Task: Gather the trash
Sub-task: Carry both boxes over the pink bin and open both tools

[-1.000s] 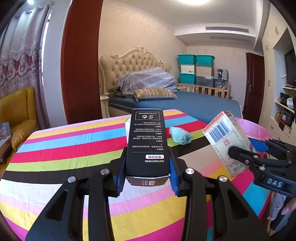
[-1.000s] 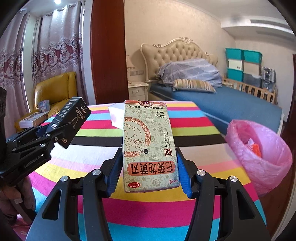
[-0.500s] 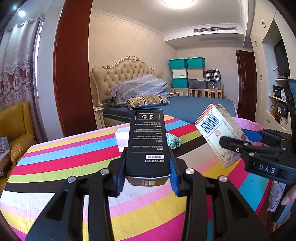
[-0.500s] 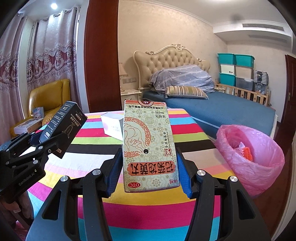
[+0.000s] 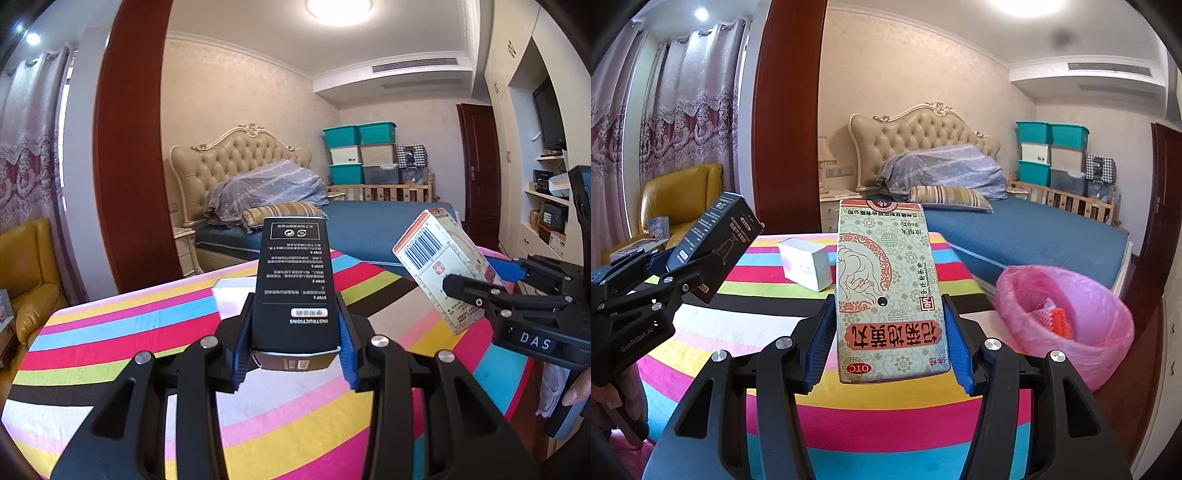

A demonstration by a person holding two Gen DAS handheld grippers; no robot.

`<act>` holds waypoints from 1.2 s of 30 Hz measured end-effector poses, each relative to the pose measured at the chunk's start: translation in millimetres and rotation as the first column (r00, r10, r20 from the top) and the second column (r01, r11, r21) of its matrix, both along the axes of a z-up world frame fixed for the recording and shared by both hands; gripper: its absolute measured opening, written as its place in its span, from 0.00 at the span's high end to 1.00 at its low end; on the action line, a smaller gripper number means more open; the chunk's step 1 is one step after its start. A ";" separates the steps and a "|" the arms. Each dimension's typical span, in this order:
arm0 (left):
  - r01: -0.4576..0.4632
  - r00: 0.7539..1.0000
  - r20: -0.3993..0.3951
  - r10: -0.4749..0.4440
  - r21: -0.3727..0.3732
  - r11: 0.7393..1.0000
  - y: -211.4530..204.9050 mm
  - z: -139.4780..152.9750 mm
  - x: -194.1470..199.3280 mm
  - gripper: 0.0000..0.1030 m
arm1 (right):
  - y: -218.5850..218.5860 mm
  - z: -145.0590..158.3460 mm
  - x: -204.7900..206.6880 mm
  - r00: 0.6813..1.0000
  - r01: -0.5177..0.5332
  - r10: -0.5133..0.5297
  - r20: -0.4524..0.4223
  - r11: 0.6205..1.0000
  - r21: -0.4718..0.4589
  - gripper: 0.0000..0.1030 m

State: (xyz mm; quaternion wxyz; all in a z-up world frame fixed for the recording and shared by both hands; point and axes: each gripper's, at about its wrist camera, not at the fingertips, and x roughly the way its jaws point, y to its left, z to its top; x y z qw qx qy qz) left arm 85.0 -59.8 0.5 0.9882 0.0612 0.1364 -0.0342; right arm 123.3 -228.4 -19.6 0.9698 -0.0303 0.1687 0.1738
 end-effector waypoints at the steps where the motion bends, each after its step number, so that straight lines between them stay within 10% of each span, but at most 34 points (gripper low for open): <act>1: 0.013 1.000 -0.007 -0.013 -0.002 1.000 -3.1 0.4 2.2 0.62 | -3.5 1.1 0.7 1.000 0.006 -0.006 0.001 1.000 0.000 0.49; 18: 0.237 0.970 -0.049 -0.236 0.007 0.972 -81.0 11.2 55.9 0.62 | -107.4 12.1 23.6 0.973 0.228 -0.228 0.013 0.973 0.026 0.48; 27: 0.188 0.964 -0.179 -0.197 -0.063 0.980 -72.4 -21.6 97.7 0.63 | -130.9 -3.1 26.1 0.966 0.257 -0.255 -0.028 0.965 0.062 0.48; 36: 0.239 0.965 -0.097 -0.243 -0.052 0.970 -102.2 5.0 98.4 0.63 | -135.0 2.2 34.7 0.961 0.276 -0.276 -0.013 0.960 0.046 0.48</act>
